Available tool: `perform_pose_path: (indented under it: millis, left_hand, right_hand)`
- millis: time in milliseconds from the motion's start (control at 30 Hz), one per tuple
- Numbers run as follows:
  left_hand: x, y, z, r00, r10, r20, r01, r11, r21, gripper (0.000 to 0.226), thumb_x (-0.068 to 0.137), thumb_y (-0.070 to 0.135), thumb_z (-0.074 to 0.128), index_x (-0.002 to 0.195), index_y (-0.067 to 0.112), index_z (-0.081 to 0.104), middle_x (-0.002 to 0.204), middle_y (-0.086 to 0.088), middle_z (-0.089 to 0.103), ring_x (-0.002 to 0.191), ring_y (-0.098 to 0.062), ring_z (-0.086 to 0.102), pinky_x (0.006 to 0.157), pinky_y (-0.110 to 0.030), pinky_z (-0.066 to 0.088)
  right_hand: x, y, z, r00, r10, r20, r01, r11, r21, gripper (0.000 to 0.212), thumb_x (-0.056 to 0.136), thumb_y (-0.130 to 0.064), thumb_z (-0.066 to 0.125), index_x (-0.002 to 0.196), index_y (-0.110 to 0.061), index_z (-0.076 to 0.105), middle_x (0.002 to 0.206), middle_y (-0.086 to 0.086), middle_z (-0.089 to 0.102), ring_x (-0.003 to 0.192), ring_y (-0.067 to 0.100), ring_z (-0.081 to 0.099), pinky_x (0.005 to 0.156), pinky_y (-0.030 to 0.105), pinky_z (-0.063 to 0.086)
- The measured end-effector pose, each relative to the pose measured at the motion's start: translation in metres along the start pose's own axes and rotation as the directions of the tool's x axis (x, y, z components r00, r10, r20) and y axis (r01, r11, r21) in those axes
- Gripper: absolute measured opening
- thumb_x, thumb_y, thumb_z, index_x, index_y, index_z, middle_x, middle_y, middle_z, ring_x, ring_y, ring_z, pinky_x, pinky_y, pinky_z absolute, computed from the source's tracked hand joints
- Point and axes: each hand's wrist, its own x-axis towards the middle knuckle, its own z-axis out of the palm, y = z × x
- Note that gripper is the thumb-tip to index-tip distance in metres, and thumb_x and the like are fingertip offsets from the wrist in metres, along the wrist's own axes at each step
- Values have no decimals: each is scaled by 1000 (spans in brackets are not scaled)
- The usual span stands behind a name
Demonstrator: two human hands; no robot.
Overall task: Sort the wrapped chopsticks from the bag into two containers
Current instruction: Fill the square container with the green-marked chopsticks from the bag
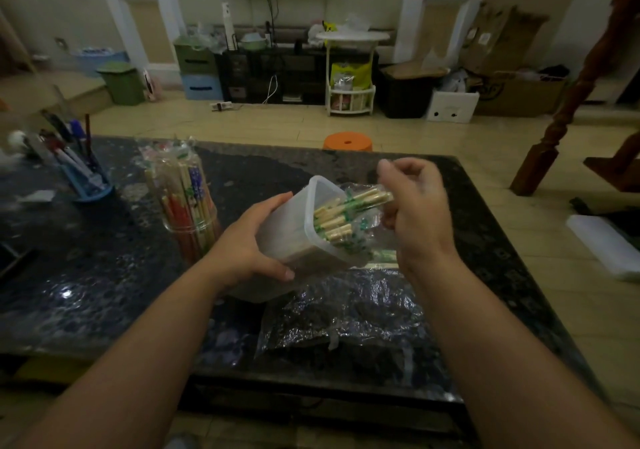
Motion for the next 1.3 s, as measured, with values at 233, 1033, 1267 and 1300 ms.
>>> perform_pose_path:
  millis: [233,1033,1267,1300]
  left_hand:
    - [1,1,1,1000,6,6,-6,1000,13,112,33,42,87,131,64,36,145,19,40,131,-9,41,110,-44,38]
    - [4,-8,-3,984,-66,-166,51,995,-91,128,32,41,89,149,42,37,148,10,43,131,-16,45,109,-51,41]
    - [4,-10,-3,982,-68,-175,53,995,-89,126,33,42,87,148,45,37,147,10,43,131,-18,45,108,-53,41]
    - [4,-10,-3,982,-69,-174,53,994,-92,125,33,42,87,148,46,37,147,10,43,131,-18,45,108,-54,41]
  right_hand:
    - [0,16,0,926,-245,288,372,730,-573,23,99,-32,48,109,-28,69,99,-5,64,94,19,59,81,49,54]
    - [15,36,-20,926,172,337,214,499,-840,18,91,-24,51,87,-22,68,81,-5,65,72,15,61,66,34,54]
    - [7,51,-20,630,657,415,196,383,-903,16,91,-15,54,83,-13,68,72,3,73,60,18,68,64,34,59]
    - [5,54,-19,572,711,409,187,373,-909,16,92,-12,53,85,-9,67,72,4,72,60,19,68,62,33,58]
